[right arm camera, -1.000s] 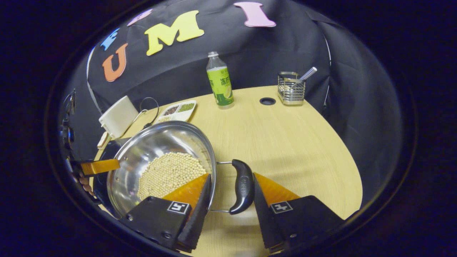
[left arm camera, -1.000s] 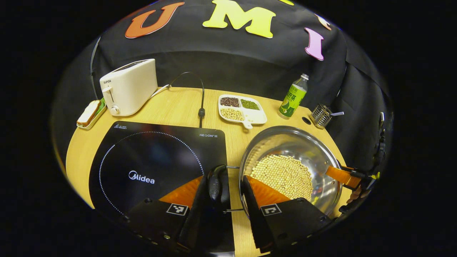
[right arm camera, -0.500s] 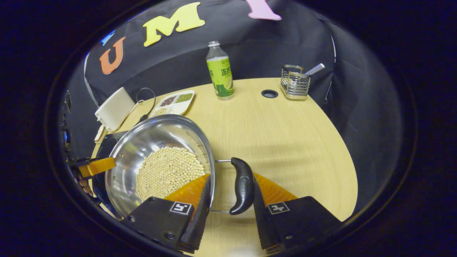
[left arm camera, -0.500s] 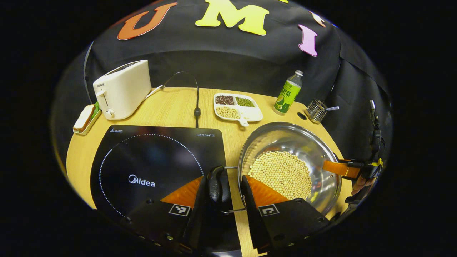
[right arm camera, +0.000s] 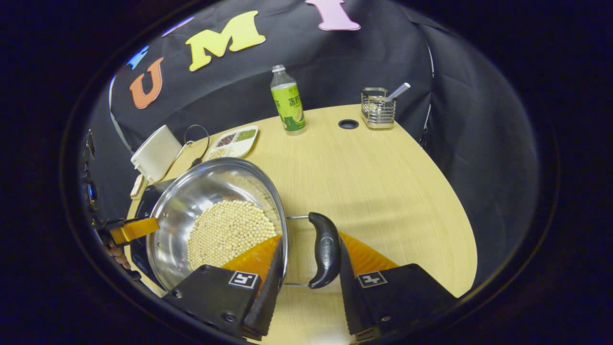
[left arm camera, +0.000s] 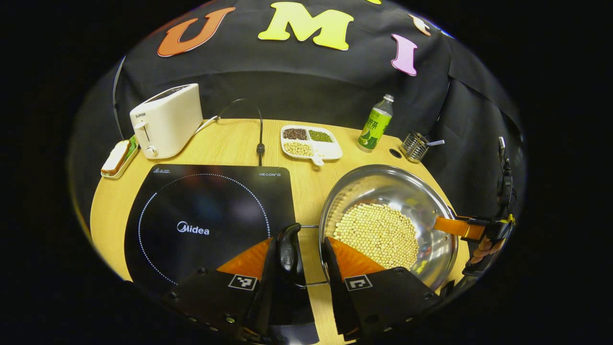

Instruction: First push the handle of the pot to place it horizontally, then grasp the pot with both hands and set it on the induction cooktop.

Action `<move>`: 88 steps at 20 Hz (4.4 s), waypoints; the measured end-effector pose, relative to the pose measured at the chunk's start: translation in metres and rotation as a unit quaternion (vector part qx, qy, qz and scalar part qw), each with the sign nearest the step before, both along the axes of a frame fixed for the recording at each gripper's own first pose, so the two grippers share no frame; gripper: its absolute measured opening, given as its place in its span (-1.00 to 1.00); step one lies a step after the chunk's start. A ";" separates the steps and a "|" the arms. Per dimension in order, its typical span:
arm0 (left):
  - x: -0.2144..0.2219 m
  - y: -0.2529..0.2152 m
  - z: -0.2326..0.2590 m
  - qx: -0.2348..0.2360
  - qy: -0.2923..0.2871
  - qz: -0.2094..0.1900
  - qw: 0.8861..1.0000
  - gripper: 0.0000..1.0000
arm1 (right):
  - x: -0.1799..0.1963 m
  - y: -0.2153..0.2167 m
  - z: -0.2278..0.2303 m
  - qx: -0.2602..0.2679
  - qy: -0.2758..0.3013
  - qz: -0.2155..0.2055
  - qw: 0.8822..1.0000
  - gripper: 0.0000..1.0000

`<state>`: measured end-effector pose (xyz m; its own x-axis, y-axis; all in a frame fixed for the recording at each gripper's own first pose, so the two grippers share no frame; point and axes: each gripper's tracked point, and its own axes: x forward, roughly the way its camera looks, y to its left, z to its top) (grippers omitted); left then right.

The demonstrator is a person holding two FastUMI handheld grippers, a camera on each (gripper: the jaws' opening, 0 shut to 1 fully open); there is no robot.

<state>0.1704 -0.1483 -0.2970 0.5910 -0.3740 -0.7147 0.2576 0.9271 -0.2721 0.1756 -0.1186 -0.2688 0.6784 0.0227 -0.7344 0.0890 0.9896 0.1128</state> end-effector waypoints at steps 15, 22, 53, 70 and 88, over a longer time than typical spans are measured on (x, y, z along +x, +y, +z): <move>-0.036 0.087 0.079 -0.010 -0.055 0.019 0.998 0.02 | -0.053 0.083 0.077 0.001 -0.035 0.028 0.999 0.18; -0.027 0.150 0.094 0.002 -0.057 0.049 0.997 0.02 | -0.039 0.148 0.085 0.019 -0.030 0.054 0.998 0.18; 0.065 0.267 0.019 0.017 -0.063 0.123 0.990 0.02 | 0.058 0.281 0.021 0.007 -0.007 0.075 0.997 0.18; 0.066 0.271 0.009 0.013 -0.079 0.133 0.988 0.09 | 0.066 0.286 0.011 0.019 -0.056 0.075 0.995 0.22; 0.008 0.268 0.140 0.033 -0.260 0.156 0.952 0.91 | 0.005 0.252 0.136 -0.009 -0.263 0.089 0.961 0.94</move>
<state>0.1788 0.1195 -0.1571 0.9467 -0.0869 -0.3103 0.0512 0.9913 -0.1215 0.1803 0.1335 -0.1331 0.9423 0.1640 -0.2920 -0.1473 0.9860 0.0787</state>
